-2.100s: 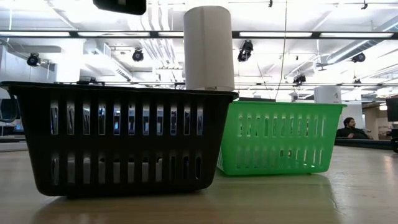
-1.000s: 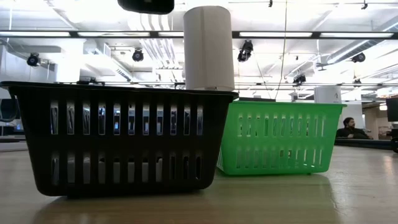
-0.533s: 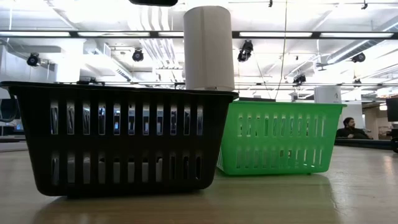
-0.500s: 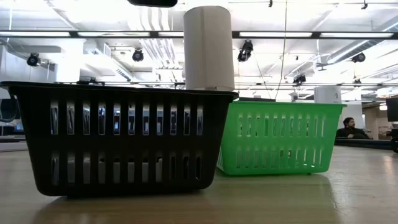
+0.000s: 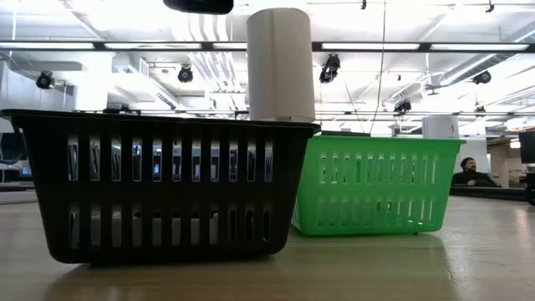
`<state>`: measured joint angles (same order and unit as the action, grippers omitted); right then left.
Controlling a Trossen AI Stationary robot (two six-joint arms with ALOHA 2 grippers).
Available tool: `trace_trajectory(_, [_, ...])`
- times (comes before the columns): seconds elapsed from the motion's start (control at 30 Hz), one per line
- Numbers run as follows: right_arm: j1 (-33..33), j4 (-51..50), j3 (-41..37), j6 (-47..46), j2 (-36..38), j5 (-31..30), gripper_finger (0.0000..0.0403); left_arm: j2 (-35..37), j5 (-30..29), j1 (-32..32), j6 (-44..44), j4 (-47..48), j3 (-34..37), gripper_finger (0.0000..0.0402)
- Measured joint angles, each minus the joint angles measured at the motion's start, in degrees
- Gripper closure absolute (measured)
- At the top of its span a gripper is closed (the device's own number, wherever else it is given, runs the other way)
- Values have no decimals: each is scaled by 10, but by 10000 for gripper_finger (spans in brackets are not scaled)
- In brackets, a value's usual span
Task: Pick & Place Office items
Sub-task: Put the purple charger adapter into the green bin
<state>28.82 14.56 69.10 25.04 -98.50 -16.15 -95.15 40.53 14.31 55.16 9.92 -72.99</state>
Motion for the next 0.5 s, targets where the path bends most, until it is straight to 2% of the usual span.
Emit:
trace_trajectory(0.23, [0, 12, 0, -8, 0, 29, 156, 0, 0, 0, 3, 0, 0, 270])
trace_trajectory(0.5, [0, 15, 0, -8, 0, 32, 156, 0, 0, -1, 1, 0, 0, 270])
